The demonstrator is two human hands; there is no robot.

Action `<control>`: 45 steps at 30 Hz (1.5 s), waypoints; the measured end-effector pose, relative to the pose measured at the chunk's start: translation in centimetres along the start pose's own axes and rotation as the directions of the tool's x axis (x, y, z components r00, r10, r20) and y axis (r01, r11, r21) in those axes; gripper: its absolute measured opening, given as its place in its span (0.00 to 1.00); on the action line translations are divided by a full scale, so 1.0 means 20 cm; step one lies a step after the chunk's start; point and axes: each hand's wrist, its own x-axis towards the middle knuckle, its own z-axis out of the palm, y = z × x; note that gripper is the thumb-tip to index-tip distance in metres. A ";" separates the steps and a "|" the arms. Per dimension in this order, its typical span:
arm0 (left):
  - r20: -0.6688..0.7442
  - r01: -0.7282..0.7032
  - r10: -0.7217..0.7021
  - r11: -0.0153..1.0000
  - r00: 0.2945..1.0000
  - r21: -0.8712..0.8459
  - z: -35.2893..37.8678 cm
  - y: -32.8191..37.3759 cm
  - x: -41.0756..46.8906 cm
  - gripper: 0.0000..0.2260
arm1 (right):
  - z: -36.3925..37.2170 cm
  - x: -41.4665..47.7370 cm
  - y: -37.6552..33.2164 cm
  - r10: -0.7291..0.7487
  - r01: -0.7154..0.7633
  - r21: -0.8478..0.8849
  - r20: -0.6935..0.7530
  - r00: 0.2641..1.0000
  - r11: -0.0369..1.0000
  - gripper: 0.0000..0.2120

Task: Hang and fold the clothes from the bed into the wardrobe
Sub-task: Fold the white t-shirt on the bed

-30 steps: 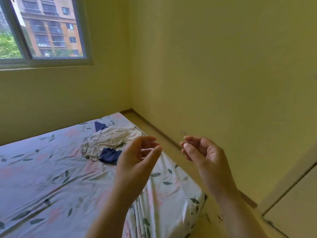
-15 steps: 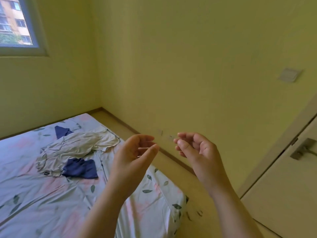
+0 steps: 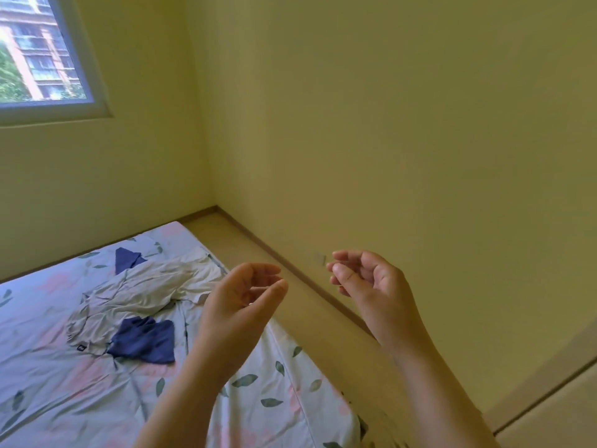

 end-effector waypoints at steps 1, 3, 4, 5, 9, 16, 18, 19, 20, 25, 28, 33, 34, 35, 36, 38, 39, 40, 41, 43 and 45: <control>0.009 0.005 -0.005 1.000 1.000 0.009 0.09 0.01 0.07 0.08 | -0.08 0.08 0.02 0.005 -0.004 0.007 -0.014 1.000 1.000 0.06; 0.011 0.003 -0.004 1.000 1.000 0.007 0.26 0.04 0.19 0.08 | -0.22 0.22 0.05 0.010 -0.009 0.017 -0.025 1.000 1.000 0.06; 0.015 -0.002 0.002 1.000 1.000 -0.006 0.35 0.04 0.24 0.08 | -0.28 0.28 0.06 0.007 -0.007 0.012 -0.024 1.000 1.000 0.06; 0.024 -0.004 0.005 1.000 1.000 -0.017 0.42 0.04 0.30 0.08 | -0.33 0.34 0.08 0.005 -0.004 0.001 -0.024 1.000 1.000 0.06; 0.057 0.033 -0.031 0.999 0.998 -0.041 0.63 0.01 0.44 0.08 | -0.51 0.52 0.14 0.011 -0.012 -0.028 -0.051 0.999 1.000 0.06; 0.074 0.019 -0.017 0.999 0.997 -0.038 0.87 -0.02 0.68 0.08 | -0.66 0.73 0.20 0.013 -0.015 -0.045 -0.036 0.999 0.999 0.06; 0.089 0.004 -0.001 0.999 0.996 -0.037 0.98 0.00 0.74 0.08 | -0.74 0.79 0.21 -0.003 0.001 -0.053 -0.037 0.999 0.999 0.06; 0.101 -0.001 0.005 0.999 0.995 -0.035 1.04 0.01 0.77 0.08 | -0.79 0.82 0.22 -0.008 0.006 -0.056 -0.043 0.999 0.998 0.06; 0.117 -0.006 0.010 1.000 0.993 -0.030 1.10 0.01 0.79 0.08 | -0.84 0.85 0.23 -0.011 0.009 -0.054 -0.052 0.999 0.999 0.06; 0.109 -0.045 0.046 0.999 0.993 -0.010 1.41 0.03 0.94 0.08 | -1.11 1.04 0.32 -0.011 0.010 -0.021 -0.052 0.999 1.000 0.06; 0.071 -0.047 0.049 0.999 0.996 -0.016 1.64 0.05 1.03 0.08 | -1.31 1.20 0.37 -0.037 0.036 -0.020 -0.015 0.999 0.999 0.06; 0.021 -0.039 0.040 0.999 0.999 -0.037 2.00 0.10 1.17 0.08 | -1.64 1.45 0.44 -0.064 0.068 -0.065 0.050 0.997 0.996 0.07; -0.006 -0.041 0.040 0.998 0.999 -0.043 2.05 0.10 1.20 0.08 | -1.69 1.50 0.45 -0.063 0.067 -0.068 0.063 0.996 0.995 0.07; -0.032 -0.039 0.038 0.998 0.999 -0.042 2.08 0.10 1.23 0.08 | -1.72 1.55 0.47 -0.060 0.065 -0.068 0.074 0.995 0.996 0.07; -0.048 -0.033 0.031 0.999 0.998 -0.033 2.11 0.10 1.25 0.08 | -1.75 1.60 0.49 -0.055 0.061 -0.064 0.085 0.995 0.996 0.07; -0.060 -0.008 0.007 1.000 0.998 -0.017 2.16 0.08 1.30 0.08 | -1.77 1.68 0.53 -0.039 0.045 -0.050 0.117 0.992 0.998 0.07; -0.068 -0.001 0.000 1.000 0.998 -0.013 2.17 0.07 1.33 0.08 | -1.77 1.73 0.55 -0.036 0.043 -0.045 0.137 0.990 0.998 0.07; -0.079 0.000 -0.001 1.000 0.997 -0.006 2.18 0.07 1.37 0.08 | -1.77 1.77 0.57 -0.037 0.045 -0.044 0.158 0.987 0.998 0.07; -0.090 0.001 -0.001 1.000 0.996 0.002 2.19 0.06 1.41 0.08 | -1.76 1.82 0.59 -0.039 0.048 -0.046 0.176 0.984 0.998 0.07; -0.110 0.009 -0.007 1.000 0.994 0.013 2.21 0.03 1.50 0.08 | -1.73 1.92 0.63 -0.038 0.050 -0.050 0.209 0.977 0.998 0.07; -0.133 0.019 -0.016 1.000 0.991 0.021 2.20 -0.01 1.60 0.08 | -1.68 2.05 0.66 -0.036 0.050 -0.048 0.249 0.968 0.998 0.06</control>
